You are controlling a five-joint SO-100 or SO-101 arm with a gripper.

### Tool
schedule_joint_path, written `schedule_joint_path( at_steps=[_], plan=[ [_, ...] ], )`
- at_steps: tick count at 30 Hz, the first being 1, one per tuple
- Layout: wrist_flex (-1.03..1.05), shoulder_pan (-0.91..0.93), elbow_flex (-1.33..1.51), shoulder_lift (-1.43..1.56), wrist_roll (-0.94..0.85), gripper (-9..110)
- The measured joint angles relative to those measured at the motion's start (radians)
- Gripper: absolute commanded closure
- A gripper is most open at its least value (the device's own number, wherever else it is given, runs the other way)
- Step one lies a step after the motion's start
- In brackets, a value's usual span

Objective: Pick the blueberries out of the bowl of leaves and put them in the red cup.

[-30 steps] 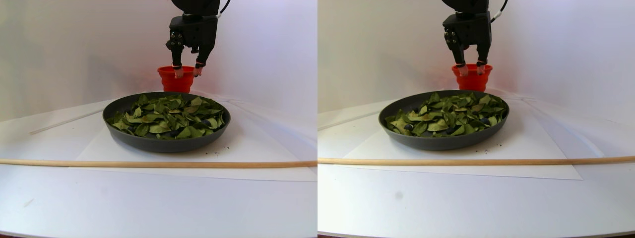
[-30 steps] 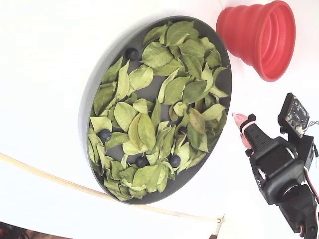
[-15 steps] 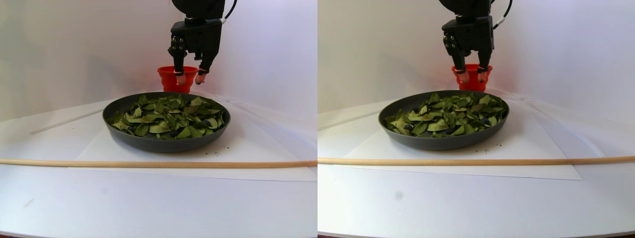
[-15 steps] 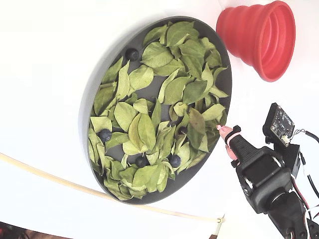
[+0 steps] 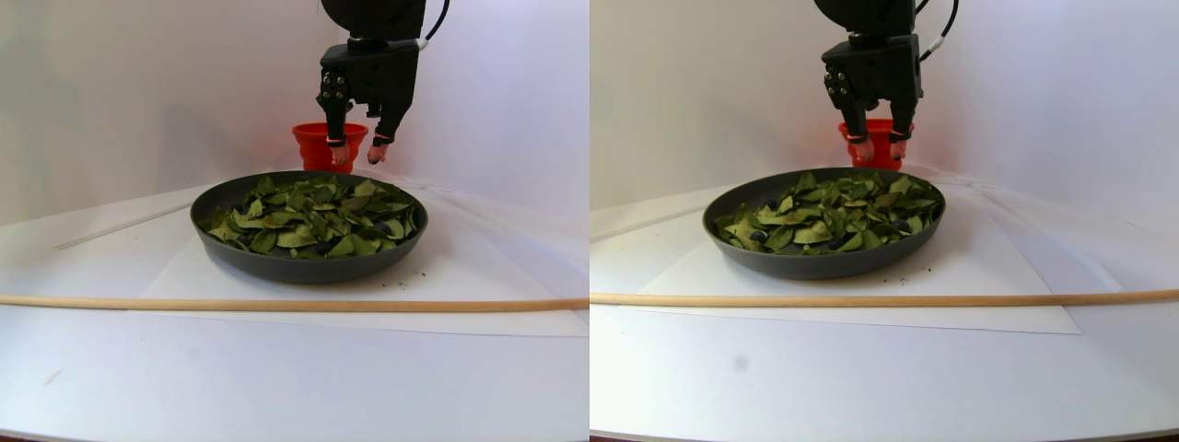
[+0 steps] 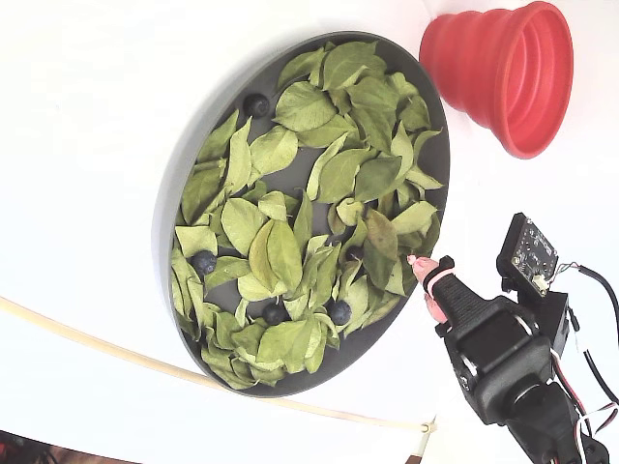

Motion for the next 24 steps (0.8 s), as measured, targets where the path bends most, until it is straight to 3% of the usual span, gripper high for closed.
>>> schedule_joint_path(
  at_steps=[24],
  plan=[
    [-0.106,0.009,0.008,-0.158,0.044,85]
  ],
)
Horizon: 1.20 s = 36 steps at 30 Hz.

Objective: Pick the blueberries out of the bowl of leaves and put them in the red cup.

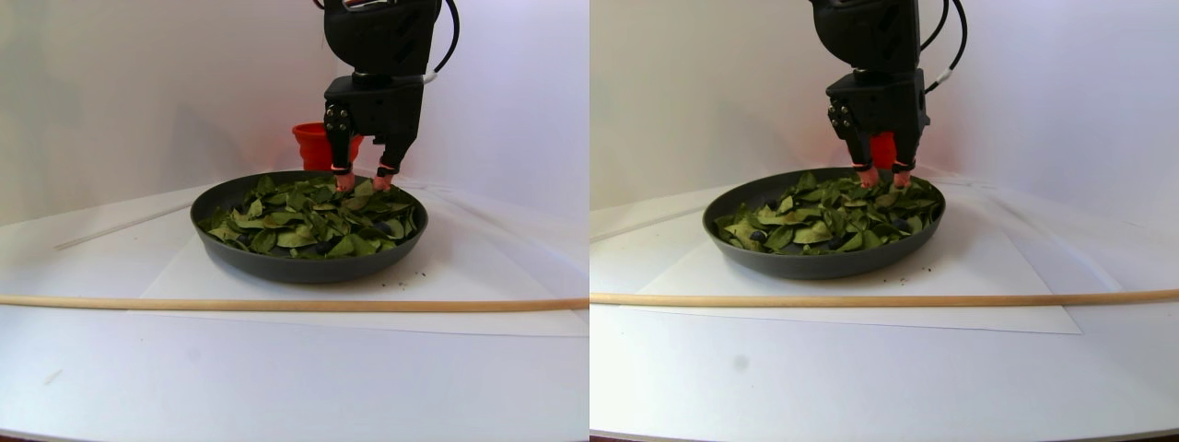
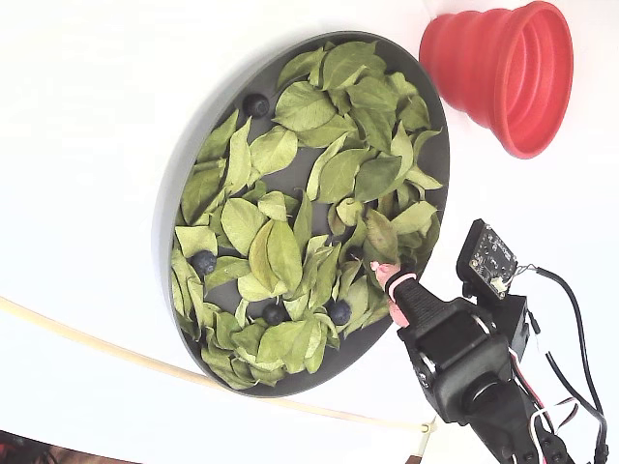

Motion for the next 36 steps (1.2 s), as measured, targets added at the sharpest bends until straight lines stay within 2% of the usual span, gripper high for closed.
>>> schedule_joint_path(
  at_steps=[36],
  plan=[
    [-0.078,-0.032,-0.129,-0.202,0.069,86]
  ],
)
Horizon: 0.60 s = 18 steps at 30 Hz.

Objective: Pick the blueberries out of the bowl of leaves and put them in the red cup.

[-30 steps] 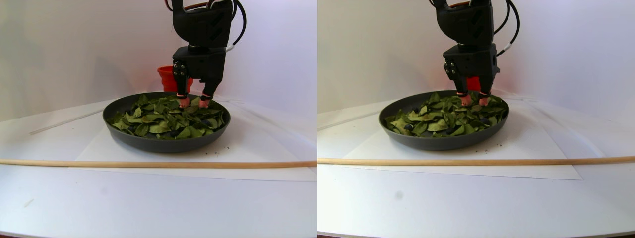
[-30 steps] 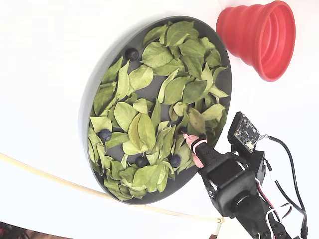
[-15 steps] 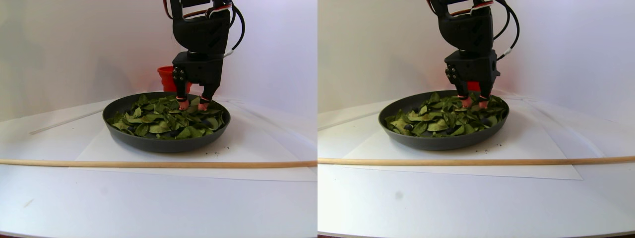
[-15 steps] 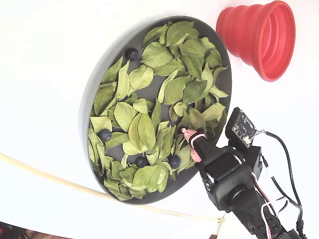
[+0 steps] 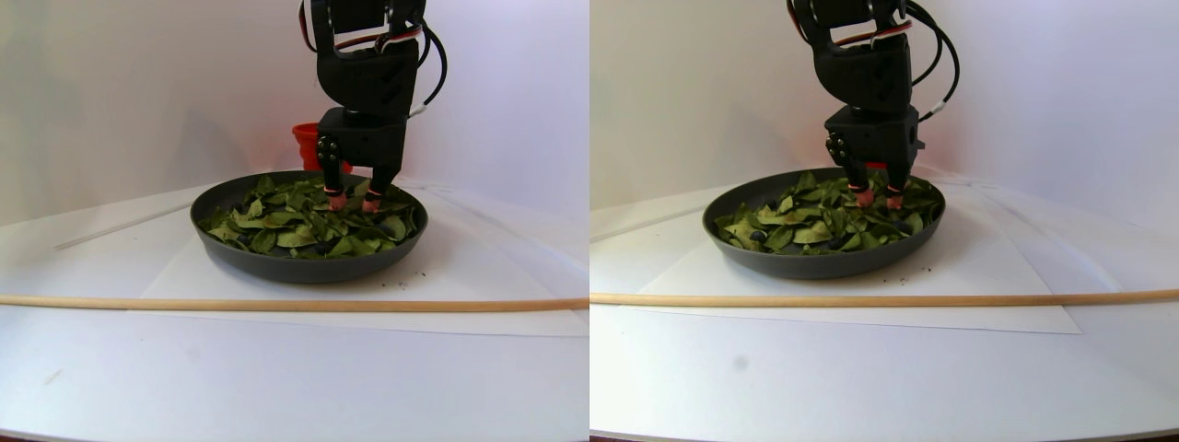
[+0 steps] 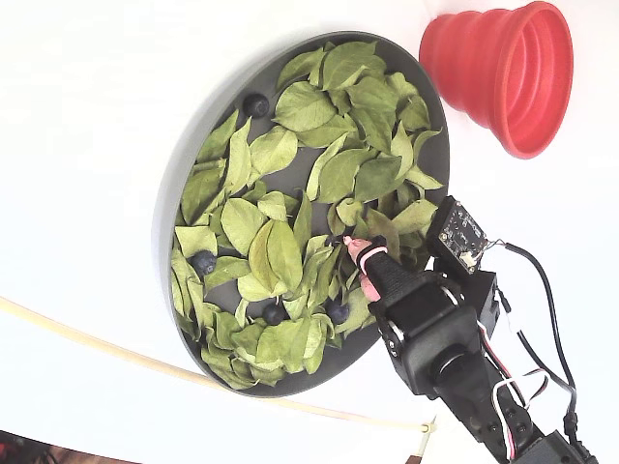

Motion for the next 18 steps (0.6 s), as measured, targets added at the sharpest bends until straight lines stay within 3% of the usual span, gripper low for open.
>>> schedule_joint_path(
  at_steps=[18],
  plan=[
    [-0.048,0.0,-0.029,-0.054,-0.006,86]
  ],
)
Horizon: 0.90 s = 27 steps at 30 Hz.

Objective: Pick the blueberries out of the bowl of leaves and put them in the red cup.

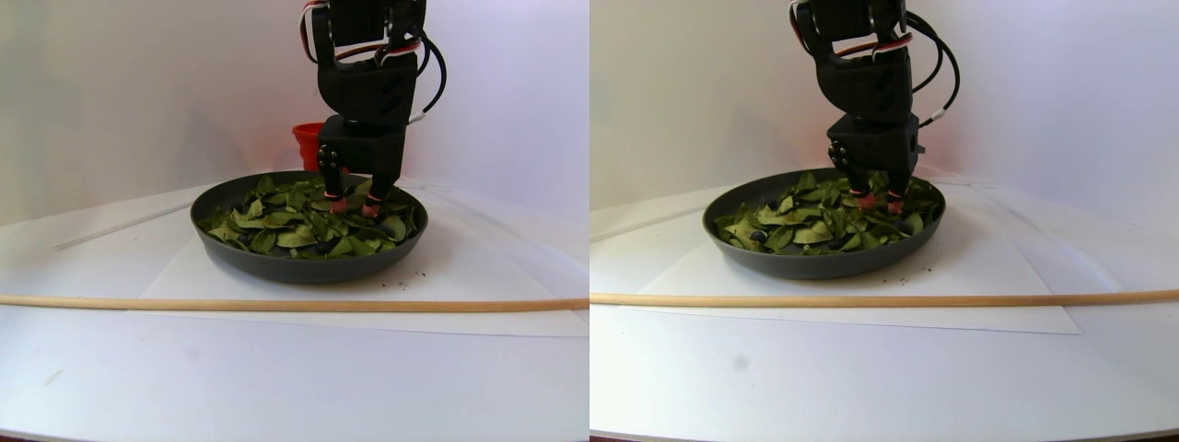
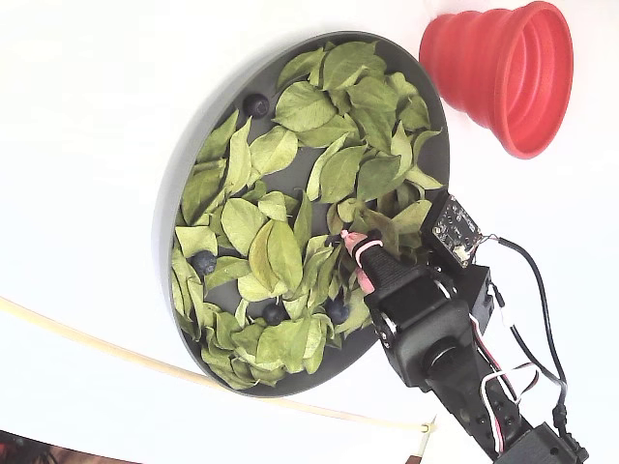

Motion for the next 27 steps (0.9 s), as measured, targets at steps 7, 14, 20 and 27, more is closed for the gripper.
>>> schedule_joint_path(
  at_steps=[7,14,20,27],
  plan=[
    [-0.015,0.0,0.0,-0.014,-0.002,86],
    [-0.034,0.0,-0.002,-0.029,-0.009,87],
    [-0.051,0.0,-0.011,-0.044,-0.023,90],
    [-0.052,0.0,-0.018,-0.051,-0.025,90]
  ],
)
